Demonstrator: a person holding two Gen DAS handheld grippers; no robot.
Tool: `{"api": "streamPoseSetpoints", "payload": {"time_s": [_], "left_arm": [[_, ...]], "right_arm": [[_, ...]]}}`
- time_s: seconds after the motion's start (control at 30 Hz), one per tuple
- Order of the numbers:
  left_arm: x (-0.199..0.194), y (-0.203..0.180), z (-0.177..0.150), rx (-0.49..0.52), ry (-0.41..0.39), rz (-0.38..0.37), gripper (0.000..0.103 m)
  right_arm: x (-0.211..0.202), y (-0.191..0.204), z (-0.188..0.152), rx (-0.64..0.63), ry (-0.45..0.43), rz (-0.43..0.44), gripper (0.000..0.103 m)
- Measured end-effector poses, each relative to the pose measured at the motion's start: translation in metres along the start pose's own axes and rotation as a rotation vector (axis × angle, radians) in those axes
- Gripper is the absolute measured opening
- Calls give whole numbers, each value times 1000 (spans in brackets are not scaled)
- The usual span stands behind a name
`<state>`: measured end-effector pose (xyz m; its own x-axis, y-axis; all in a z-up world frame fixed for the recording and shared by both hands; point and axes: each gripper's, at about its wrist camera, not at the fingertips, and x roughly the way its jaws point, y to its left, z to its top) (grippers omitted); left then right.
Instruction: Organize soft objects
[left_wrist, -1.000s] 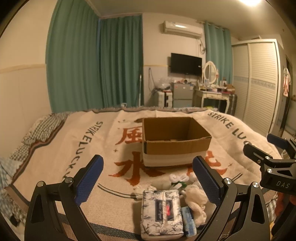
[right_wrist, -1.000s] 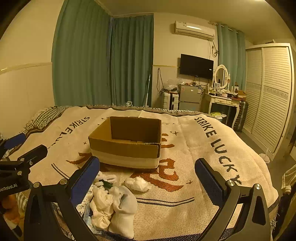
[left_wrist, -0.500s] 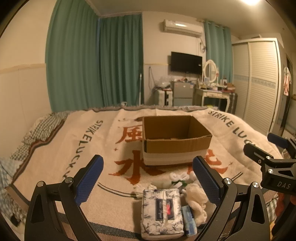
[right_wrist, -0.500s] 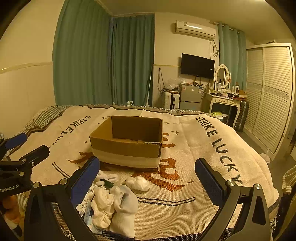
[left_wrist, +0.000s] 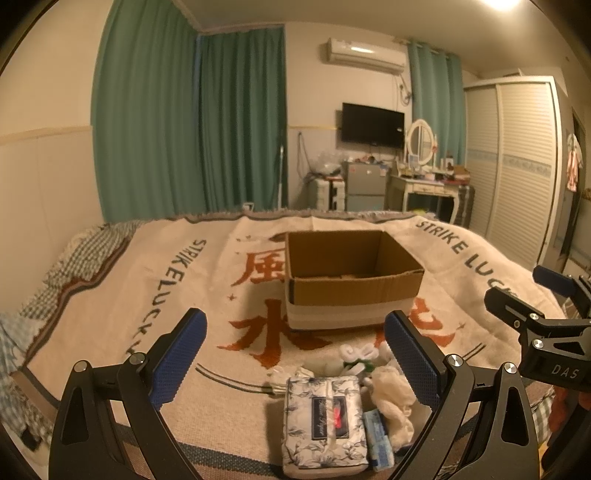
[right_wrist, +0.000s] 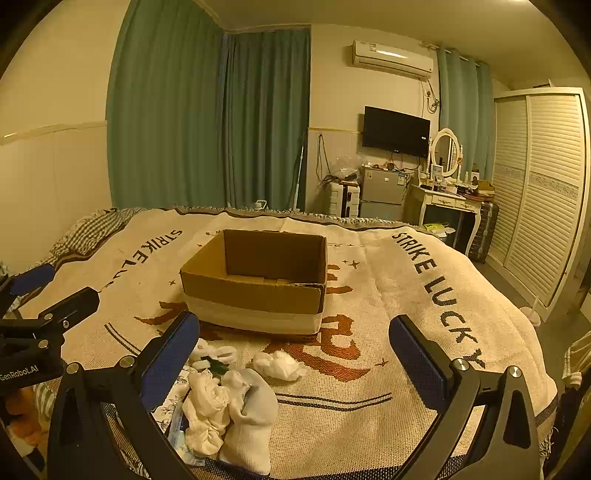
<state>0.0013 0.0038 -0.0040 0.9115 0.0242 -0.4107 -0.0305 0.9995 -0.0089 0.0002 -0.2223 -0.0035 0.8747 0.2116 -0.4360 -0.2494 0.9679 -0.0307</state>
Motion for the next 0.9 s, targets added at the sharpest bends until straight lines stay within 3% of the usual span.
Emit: {"api": "streamPoseSetpoints", "payload": {"time_s": [0.9], "left_arm": [[-7, -4, 8, -1, -19, -12, 99]], "right_arm": [[-12, 4, 6, -27, -11, 7, 103]]}}
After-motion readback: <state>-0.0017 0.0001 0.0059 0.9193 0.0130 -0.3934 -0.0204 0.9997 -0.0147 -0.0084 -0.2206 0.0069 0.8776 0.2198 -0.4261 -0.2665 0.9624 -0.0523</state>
